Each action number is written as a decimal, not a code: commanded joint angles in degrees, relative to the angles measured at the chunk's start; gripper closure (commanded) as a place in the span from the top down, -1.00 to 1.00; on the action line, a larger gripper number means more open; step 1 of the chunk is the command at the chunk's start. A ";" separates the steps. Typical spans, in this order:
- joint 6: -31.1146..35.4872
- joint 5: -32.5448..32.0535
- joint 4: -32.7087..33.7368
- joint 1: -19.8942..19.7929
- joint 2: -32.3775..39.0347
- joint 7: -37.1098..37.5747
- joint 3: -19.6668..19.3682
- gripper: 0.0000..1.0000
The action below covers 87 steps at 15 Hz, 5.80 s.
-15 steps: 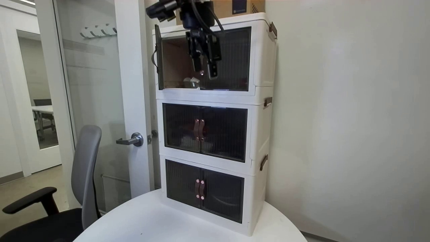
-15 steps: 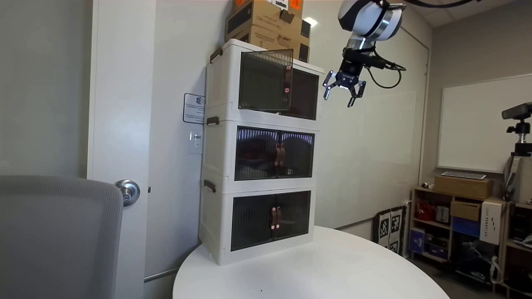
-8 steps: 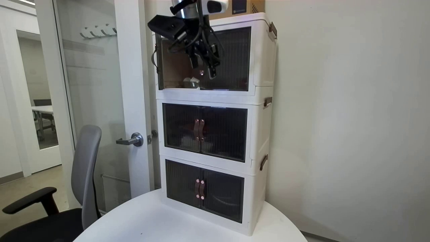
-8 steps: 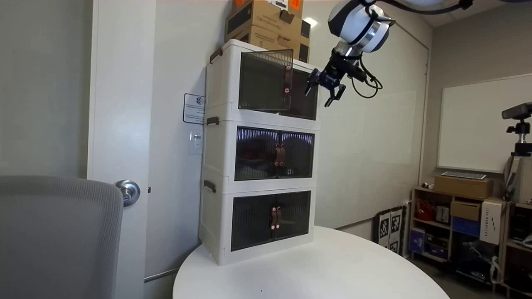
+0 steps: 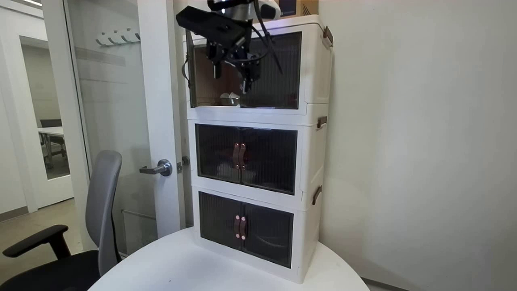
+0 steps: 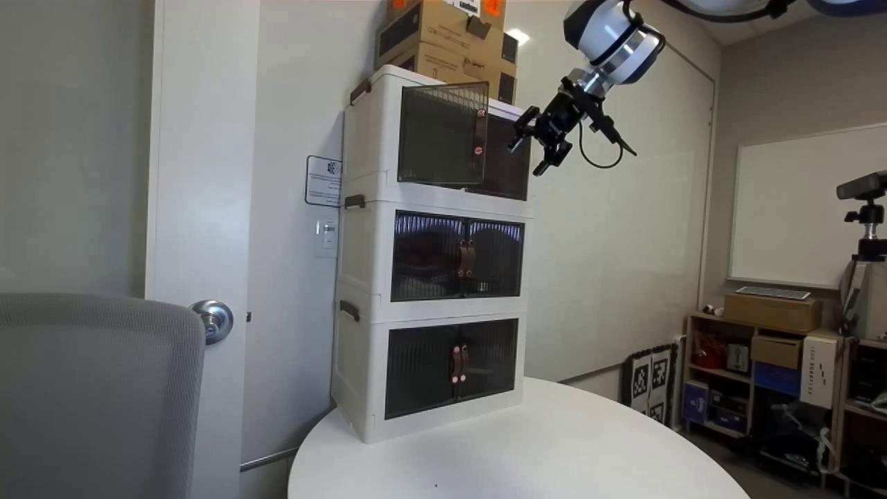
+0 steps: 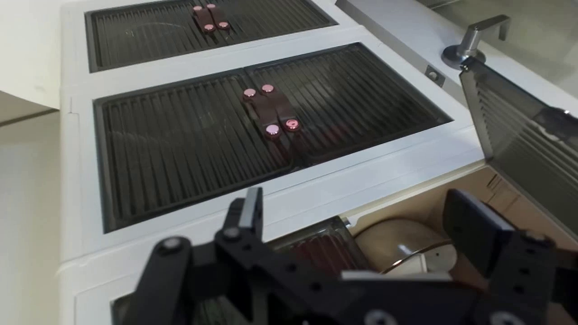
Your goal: Open the upper part of the cabinet doors
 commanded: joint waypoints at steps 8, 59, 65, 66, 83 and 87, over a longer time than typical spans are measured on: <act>0.99 4.95 0.49 1.90 -1.40 -6.24 -2.90 1.00; -4.01 64.40 -7.98 -5.30 -17.79 -45.23 -8.57 1.00; -12.15 64.55 -12.96 -5.05 -16.70 -46.25 -10.80 1.00; -13.18 64.62 -13.37 -4.99 -16.55 -46.18 -11.25 1.00; -11.57 66.36 -11.30 -0.06 -16.82 -42.45 -12.32 1.00; -11.57 66.36 -11.30 -0.04 -16.82 -42.45 -12.32 1.00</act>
